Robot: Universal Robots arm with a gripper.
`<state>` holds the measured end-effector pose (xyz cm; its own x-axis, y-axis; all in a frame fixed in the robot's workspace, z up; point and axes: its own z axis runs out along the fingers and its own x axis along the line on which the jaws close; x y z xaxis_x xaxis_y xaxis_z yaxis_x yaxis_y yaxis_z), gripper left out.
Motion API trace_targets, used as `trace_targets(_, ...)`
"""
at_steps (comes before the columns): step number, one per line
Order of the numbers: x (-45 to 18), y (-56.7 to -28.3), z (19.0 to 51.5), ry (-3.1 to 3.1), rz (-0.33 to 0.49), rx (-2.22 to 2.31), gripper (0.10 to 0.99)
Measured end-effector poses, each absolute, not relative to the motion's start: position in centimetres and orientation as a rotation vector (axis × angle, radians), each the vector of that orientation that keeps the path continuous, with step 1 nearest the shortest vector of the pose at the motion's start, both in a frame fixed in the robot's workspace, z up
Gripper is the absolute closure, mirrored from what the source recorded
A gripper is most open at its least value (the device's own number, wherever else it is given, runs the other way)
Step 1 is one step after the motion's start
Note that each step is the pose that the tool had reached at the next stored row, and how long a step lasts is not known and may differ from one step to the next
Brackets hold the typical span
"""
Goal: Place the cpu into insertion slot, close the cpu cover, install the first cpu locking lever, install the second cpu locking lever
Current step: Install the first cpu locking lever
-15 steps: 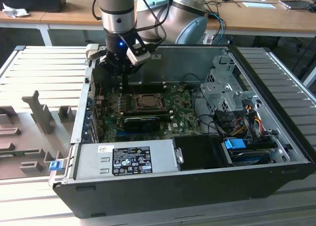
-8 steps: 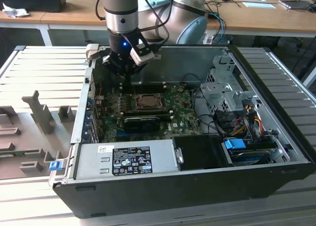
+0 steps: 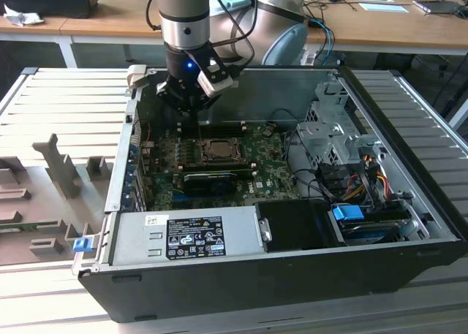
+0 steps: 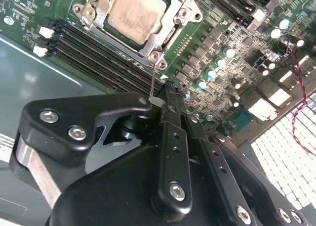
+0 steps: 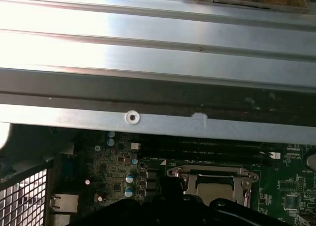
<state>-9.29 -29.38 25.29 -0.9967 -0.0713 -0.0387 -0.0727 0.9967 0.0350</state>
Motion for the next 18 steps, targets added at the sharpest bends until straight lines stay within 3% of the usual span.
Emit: trace_targets(18,-7.2,-29.4,25.0,3.102,0.057,-0.112,0.980)
